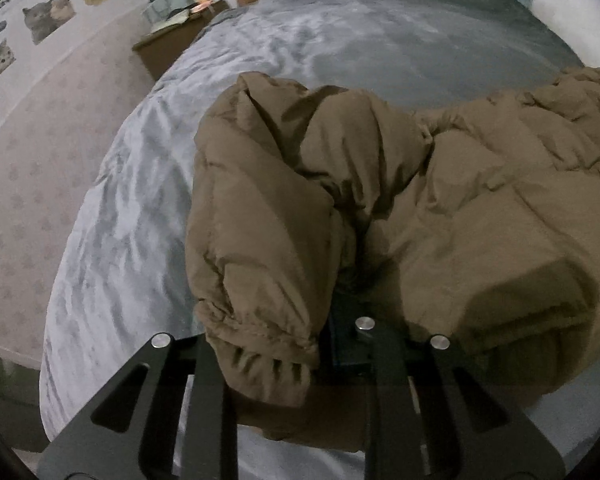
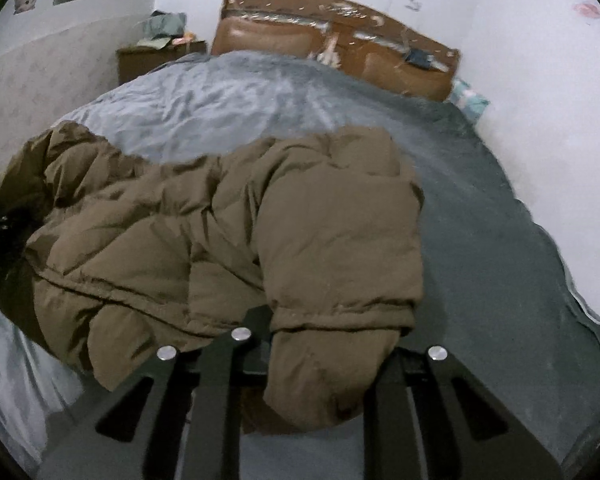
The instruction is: Fold large clothes
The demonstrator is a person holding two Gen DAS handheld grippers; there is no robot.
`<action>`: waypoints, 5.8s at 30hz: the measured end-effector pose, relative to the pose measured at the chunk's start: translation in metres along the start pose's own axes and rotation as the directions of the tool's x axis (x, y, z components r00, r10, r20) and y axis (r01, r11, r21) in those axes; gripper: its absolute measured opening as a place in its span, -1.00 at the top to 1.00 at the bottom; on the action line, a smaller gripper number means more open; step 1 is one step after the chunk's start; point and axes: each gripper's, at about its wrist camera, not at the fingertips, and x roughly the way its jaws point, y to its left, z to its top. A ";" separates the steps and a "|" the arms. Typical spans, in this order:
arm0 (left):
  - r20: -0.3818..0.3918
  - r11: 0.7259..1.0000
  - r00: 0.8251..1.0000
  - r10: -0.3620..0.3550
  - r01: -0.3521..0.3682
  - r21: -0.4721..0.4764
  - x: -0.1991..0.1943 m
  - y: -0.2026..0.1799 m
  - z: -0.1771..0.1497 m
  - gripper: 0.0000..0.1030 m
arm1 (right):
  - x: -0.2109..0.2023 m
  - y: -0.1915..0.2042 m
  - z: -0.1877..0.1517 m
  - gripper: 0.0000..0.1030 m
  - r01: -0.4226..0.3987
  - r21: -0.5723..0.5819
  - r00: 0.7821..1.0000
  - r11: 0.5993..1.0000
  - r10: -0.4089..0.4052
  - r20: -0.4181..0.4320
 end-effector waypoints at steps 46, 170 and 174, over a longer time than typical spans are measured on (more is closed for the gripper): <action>-0.132 0.996 0.987 -0.090 0.089 -0.008 0.026 -0.011 -0.083 -0.21 | 0.048 -0.055 -0.111 0.04 -0.068 0.164 0.925 0.984 0.124 -0.359; 0.345 0.979 0.925 -0.161 0.194 -0.063 -0.239 0.021 -0.265 -0.94 | -0.177 0.021 -0.156 -0.96 -0.062 0.283 0.994 0.957 0.034 0.102; 0.352 0.984 0.925 -0.140 0.169 -0.053 -0.242 0.020 -0.265 -0.94 | -0.182 0.020 -0.155 -0.96 -0.046 0.282 0.994 0.958 0.017 0.104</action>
